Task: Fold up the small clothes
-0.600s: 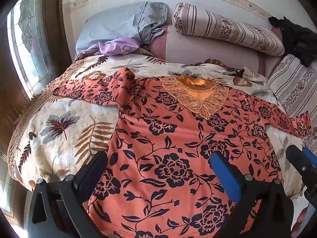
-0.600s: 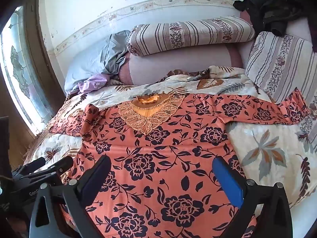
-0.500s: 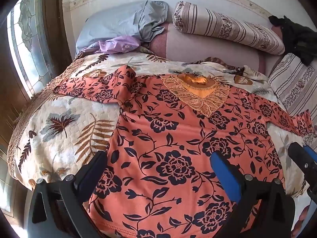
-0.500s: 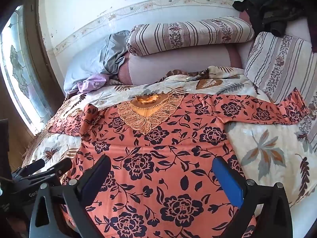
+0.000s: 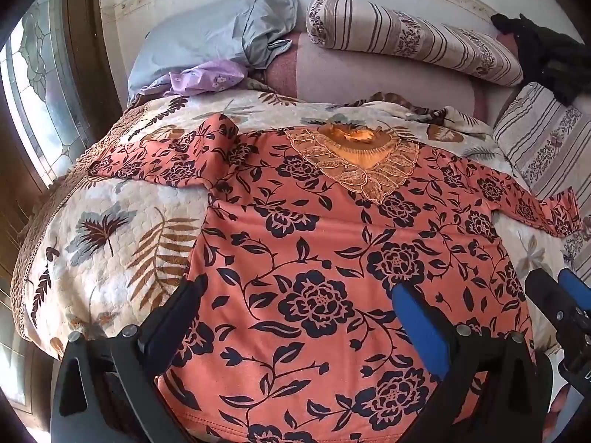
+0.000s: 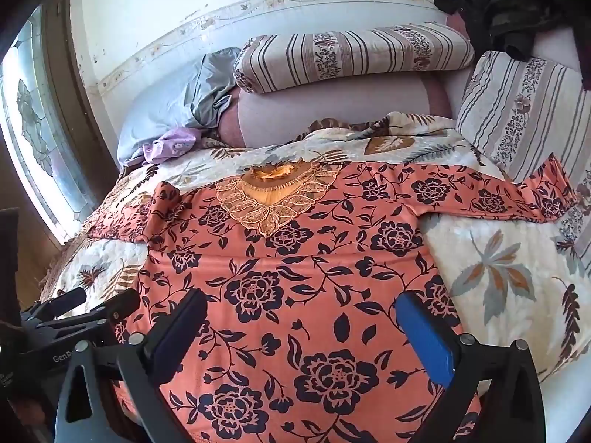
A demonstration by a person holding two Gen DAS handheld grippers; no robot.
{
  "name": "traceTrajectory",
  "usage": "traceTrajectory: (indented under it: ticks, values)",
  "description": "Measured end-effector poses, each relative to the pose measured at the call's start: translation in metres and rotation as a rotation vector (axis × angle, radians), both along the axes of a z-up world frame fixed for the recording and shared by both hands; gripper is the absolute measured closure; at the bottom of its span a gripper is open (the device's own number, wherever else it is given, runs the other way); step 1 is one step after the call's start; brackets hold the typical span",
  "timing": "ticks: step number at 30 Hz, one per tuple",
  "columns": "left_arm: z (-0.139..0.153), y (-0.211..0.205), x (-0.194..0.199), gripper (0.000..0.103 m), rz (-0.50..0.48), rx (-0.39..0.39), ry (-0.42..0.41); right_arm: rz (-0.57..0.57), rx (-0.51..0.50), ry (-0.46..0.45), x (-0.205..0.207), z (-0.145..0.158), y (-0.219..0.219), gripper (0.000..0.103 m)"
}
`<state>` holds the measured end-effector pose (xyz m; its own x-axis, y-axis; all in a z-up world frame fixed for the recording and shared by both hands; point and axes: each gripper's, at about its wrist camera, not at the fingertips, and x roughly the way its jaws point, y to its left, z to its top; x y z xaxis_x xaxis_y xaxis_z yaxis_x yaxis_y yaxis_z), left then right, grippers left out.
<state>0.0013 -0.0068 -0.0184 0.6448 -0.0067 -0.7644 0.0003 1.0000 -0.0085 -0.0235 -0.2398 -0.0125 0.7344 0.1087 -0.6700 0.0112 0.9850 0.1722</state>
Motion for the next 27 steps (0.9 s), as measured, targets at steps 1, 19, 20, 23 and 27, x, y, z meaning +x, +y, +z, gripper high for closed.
traceTrajectory:
  ticks: [1, 19, 20, 23, 27]
  values:
    - [0.0002, -0.0007, 0.0, 0.0, -0.001, 0.001, 0.0, 0.001, 0.0, 0.001, -0.0003, 0.0, -0.0001, 0.0]
    - [0.0018, -0.0065, 0.0018, 0.0, -0.022, 0.008, 0.0, 0.008, 0.0, -0.003, 0.0019, -0.0005, -0.0005, 0.0]
    - [0.0016, -0.0064, 0.0021, 0.0, -0.022, 0.007, 0.001, 0.009, 0.0, 0.0, 0.0025, -0.0008, -0.0004, 0.0]
    - [0.001, -0.0071, 0.0036, 0.0, -0.023, 0.004, 0.004, 0.006, -0.003, -0.007, 0.0024, 0.0004, -0.0012, 0.0]
    - [0.0005, -0.0095, 0.0051, 0.0, -0.025, 0.01, 0.003, -0.002, -0.006, -0.007, 0.0034, 0.0007, -0.0038, 0.0]
